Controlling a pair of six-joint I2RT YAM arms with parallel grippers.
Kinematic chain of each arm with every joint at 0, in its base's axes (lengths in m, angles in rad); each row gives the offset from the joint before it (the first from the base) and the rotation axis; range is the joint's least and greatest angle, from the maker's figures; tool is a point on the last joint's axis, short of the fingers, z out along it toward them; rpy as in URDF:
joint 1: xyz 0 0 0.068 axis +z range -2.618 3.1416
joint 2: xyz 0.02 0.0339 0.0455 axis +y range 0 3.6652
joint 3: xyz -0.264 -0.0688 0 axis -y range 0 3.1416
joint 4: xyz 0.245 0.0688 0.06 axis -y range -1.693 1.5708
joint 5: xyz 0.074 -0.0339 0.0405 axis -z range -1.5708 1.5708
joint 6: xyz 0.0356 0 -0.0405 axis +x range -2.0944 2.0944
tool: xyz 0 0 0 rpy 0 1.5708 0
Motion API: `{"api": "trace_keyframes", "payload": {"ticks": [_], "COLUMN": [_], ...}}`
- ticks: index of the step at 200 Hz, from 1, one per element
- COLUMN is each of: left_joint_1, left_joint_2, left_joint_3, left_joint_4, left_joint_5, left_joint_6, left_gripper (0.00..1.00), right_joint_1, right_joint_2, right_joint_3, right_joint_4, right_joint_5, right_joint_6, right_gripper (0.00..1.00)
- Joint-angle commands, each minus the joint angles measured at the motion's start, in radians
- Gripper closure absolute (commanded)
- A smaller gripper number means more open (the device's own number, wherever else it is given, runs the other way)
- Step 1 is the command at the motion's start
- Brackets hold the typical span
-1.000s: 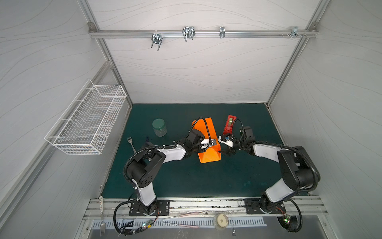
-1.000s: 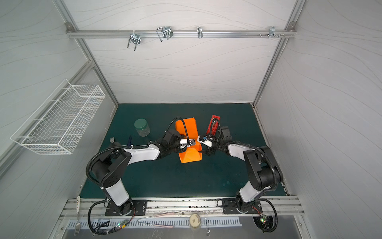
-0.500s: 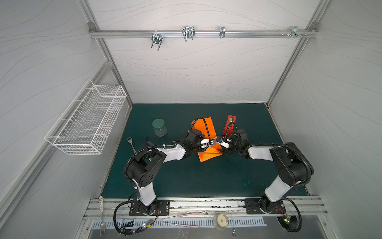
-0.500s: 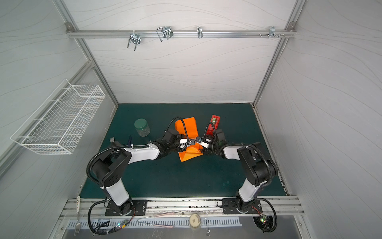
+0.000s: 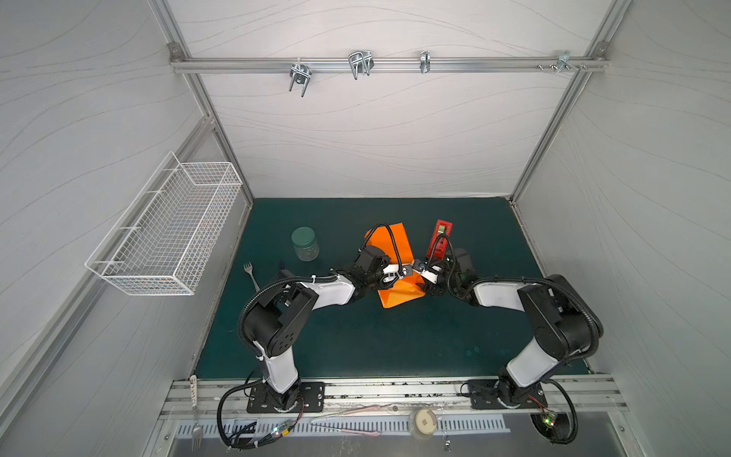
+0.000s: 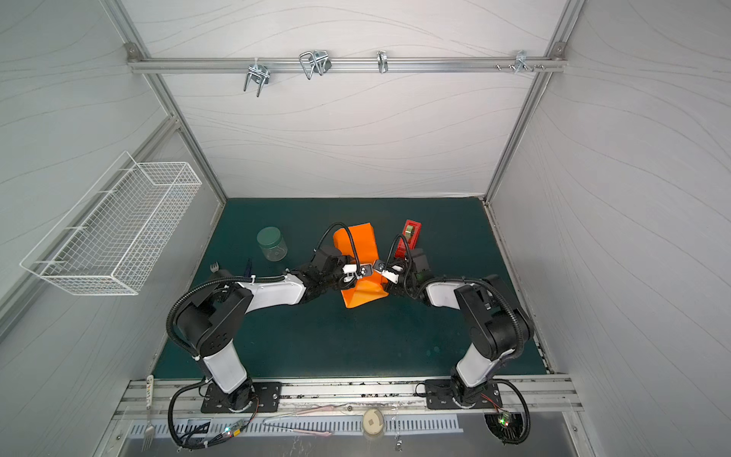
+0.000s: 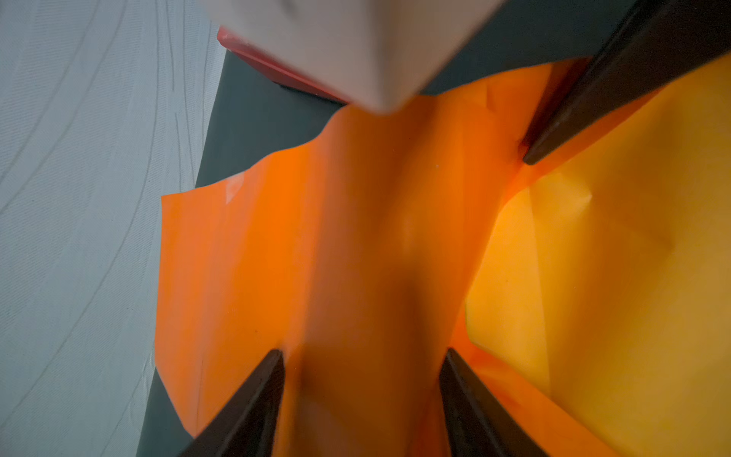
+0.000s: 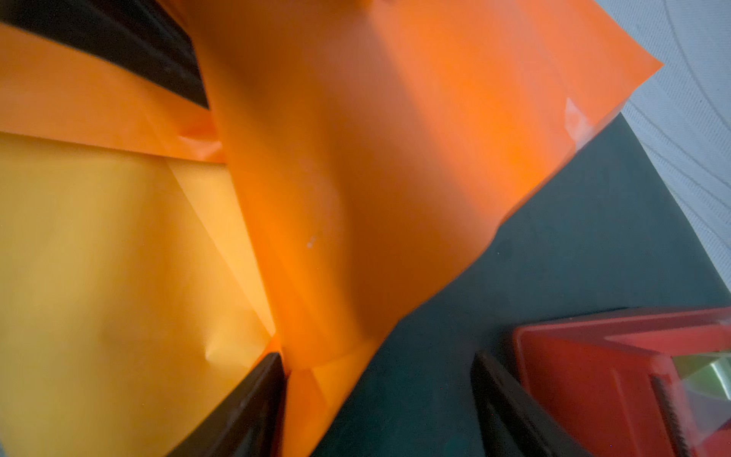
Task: Wrap a gift box in wrapping paper
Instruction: Fold the third fold of the wrapping paper on the gift box.
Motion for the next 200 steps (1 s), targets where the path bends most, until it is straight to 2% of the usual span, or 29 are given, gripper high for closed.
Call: {"api": "trace_keyframes", "payload": {"ticks": [1, 36, 65, 81, 108, 148, 200], "left_joint_1": [-0.006, -0.006, -0.006, -0.006, -0.006, -0.006, -0.003], "left_joint_2": [0.053, 0.055, 0.053, 0.053, 0.055, 0.060, -0.025], "left_joint_3": [-0.022, -0.024, -0.031, -0.033, -0.035, -0.036, 0.021], "left_joint_4": [-0.105, -0.096, -0.085, -0.081, -0.079, -0.058, -0.169], "left_joint_5": [-0.009, -0.008, -0.012, -0.010, -0.010, -0.023, 0.057], "left_joint_6": [0.018, 0.015, 0.014, 0.011, 0.016, 0.012, -0.092], "left_gripper": [0.36, 0.36, 0.37, 0.37, 0.37, 0.37, 0.33], "right_joint_1": [0.047, 0.044, -0.029, -0.097, -0.170, -0.188, -0.193], "right_joint_2": [-0.033, -0.054, -0.092, -0.111, -0.114, -0.060, -0.062], "right_joint_3": [0.027, 0.019, 0.009, 0.009, 0.050, 0.090, 0.092], "right_joint_4": [-0.001, -0.011, -0.055, -0.117, -0.274, -0.281, -0.271], "right_joint_5": [-0.031, -0.083, -0.214, -0.345, -0.493, -0.452, -0.450], "right_joint_6": [0.011, 0.024, -0.036, -0.148, -0.322, -0.390, -0.339], "right_gripper": [0.27, 0.38, 0.39, 0.41, 0.42, 0.46, 0.48]}}
